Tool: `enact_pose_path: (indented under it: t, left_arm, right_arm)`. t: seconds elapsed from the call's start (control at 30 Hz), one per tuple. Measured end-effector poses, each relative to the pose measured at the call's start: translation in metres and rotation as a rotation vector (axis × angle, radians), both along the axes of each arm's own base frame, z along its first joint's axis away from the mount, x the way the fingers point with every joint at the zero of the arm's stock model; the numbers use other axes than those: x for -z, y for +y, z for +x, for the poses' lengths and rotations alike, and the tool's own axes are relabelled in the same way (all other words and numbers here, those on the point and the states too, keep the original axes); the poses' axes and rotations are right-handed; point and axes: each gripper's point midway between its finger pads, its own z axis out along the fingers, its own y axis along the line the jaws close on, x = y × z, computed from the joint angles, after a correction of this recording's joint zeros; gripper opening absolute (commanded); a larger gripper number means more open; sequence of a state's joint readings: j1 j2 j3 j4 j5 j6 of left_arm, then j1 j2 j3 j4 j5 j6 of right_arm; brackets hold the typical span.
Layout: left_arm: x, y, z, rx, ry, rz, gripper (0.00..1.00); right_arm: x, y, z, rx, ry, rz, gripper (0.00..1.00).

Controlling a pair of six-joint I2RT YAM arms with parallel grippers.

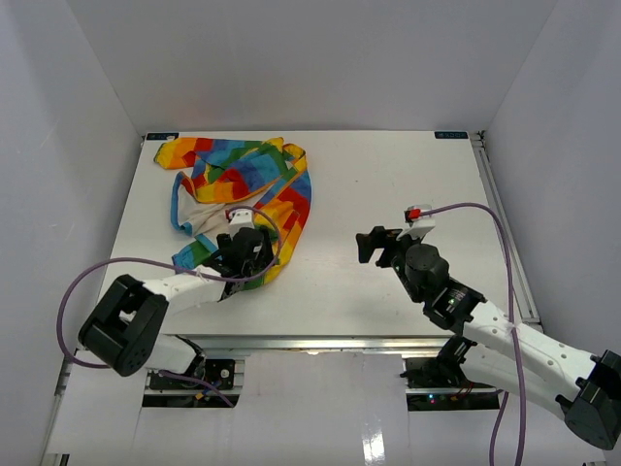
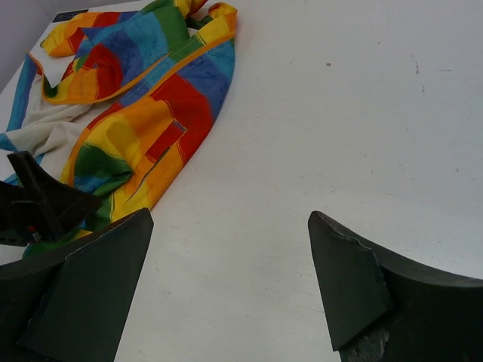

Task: Zip up the jacket

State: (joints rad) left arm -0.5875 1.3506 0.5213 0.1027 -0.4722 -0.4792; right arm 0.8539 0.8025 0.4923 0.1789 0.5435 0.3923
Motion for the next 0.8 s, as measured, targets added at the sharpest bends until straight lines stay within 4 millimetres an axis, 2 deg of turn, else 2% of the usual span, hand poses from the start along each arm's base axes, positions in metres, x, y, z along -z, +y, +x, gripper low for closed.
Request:
enact_pose_path:
  t: [0.13, 0.3, 0.37, 0.43, 0.6, 0.63, 0.7, 0.8]
  left_arm:
    - [0.024, -0.010, 0.006, 0.025, 0.087, 0.020, 0.82]
    - [0.024, -0.045, 0.029, 0.096, 0.084, -0.042, 0.79]
    - [0.021, -0.072, 0.031, 0.166, 0.070, -0.079, 0.79]
    - [0.019, -0.111, 0.026, 0.264, 0.067, -0.109, 0.79]
    - [0.012, -0.233, 0.015, 0.518, 0.058, -0.172, 0.82]
    - [0.012, -0.248, 0.009, 0.550, 0.065, -0.181, 0.83]
    - [0.010, -0.266, 0.000, 0.576, 0.081, -0.194, 0.86]
    - [0.005, -0.260, -0.004, 0.553, 0.089, -0.185, 0.86]
  right_arm:
    - [-0.002, -0.001, 0.000, 0.004, -0.004, 0.009, 0.90]
    - [-0.005, -0.003, -0.002, 0.012, -0.005, 0.022, 0.90]
    - [-0.010, -0.005, -0.003, 0.016, -0.014, 0.037, 0.90]
    - [-0.014, -0.007, -0.003, 0.019, -0.025, 0.050, 0.90]
    - [-0.018, -0.011, -0.002, 0.040, -0.035, 0.056, 0.90]
    - [-0.017, -0.012, -0.002, 0.046, -0.035, 0.054, 0.90]
    - [-0.015, -0.013, 0.000, 0.059, -0.031, 0.046, 0.91]
    - [-0.010, -0.012, 0.001, 0.062, -0.020, 0.031, 0.92]
